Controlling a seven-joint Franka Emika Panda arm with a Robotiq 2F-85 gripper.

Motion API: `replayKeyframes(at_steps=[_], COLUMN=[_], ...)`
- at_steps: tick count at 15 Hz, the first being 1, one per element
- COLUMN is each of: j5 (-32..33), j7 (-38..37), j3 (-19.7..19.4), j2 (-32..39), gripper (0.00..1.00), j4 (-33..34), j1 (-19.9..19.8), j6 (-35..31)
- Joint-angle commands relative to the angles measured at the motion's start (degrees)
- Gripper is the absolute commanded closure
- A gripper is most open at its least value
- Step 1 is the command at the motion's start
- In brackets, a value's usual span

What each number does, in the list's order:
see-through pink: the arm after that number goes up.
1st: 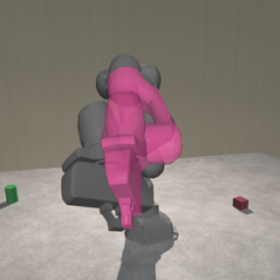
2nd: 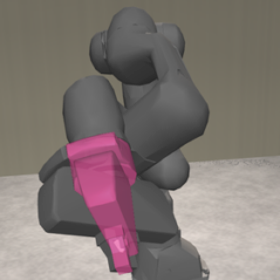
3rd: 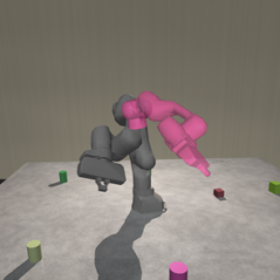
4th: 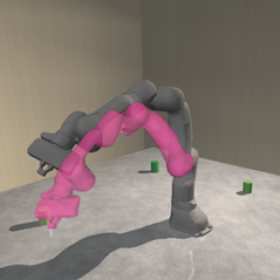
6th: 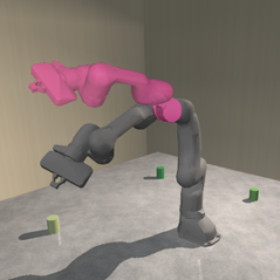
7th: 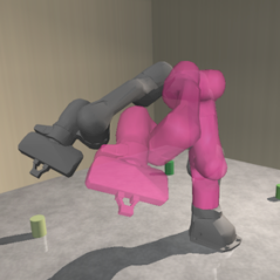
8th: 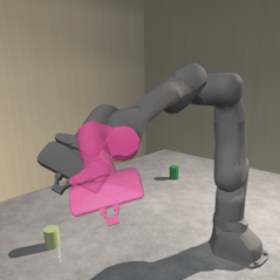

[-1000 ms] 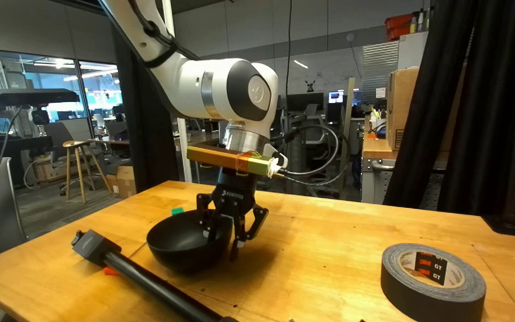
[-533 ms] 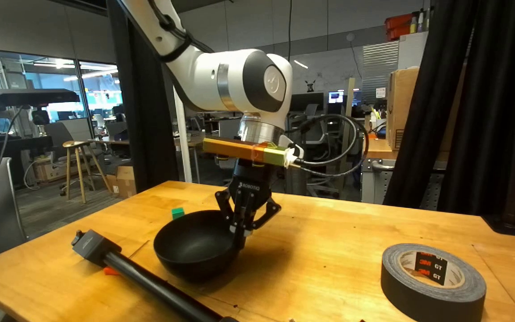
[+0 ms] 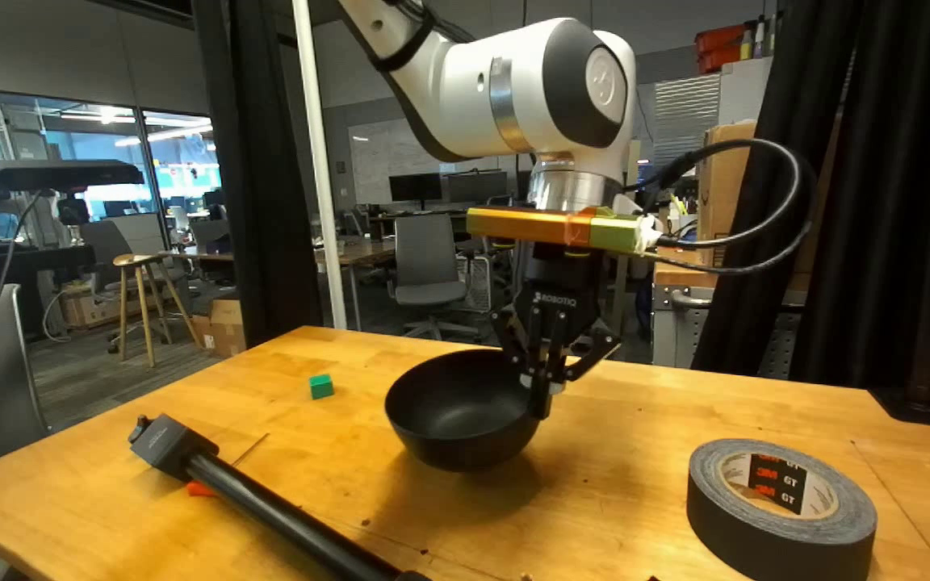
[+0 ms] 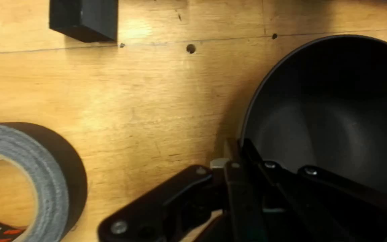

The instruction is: Move the bowl to the right, pick up the green cube and put it in the bowl

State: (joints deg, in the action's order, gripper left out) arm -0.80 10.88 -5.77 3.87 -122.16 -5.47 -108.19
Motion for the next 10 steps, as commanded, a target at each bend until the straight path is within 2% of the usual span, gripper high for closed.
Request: replayKeyframes(at_steps=[1,10], j5=[1.12,1.32], j7=[-0.58,-2.05], j3=[-1.44,-2.99], j2=[3.08,9.19], gripper=[0.94,0.94], j4=[5.85,9.83], j1=[-1.87,-4.47], j6=[2.47,3.21])
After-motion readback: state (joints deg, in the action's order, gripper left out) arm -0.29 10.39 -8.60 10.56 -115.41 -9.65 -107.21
